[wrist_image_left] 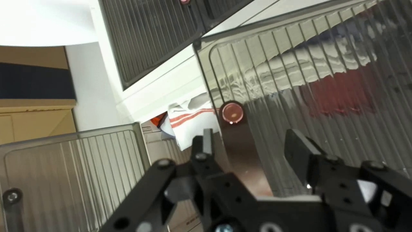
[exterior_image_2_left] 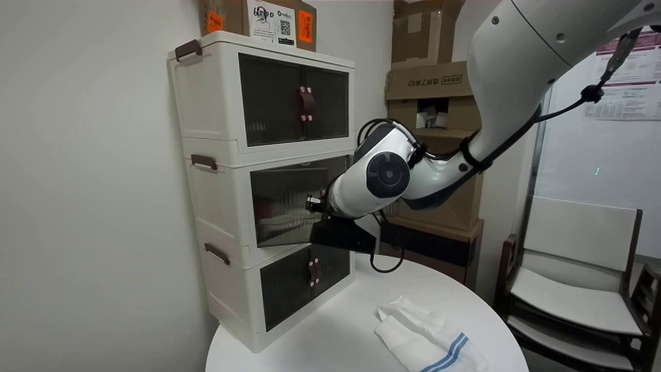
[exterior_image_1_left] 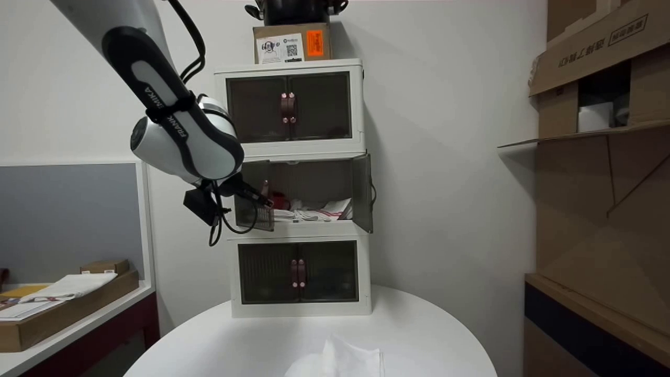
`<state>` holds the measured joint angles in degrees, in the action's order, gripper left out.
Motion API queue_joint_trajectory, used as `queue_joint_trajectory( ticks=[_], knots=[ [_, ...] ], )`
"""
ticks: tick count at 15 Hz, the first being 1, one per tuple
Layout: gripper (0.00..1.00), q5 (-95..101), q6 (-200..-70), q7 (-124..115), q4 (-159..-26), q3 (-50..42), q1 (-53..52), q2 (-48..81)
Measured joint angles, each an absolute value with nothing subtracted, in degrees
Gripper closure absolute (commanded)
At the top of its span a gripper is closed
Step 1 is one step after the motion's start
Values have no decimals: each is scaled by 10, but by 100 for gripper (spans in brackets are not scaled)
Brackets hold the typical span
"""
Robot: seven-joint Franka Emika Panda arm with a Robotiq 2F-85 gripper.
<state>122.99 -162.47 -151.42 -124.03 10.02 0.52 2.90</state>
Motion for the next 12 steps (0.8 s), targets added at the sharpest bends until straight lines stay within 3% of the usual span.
queue_joint_trajectory(
  ticks=[2,9,12],
  knots=[
    [0,1223,-1682,-1516,-1242,98,8,26],
    [0,1110,-1949,-1393,-1241,43,45,19],
    [0,1203,-2030,-1429,-1238,10,54,21]
  ],
)
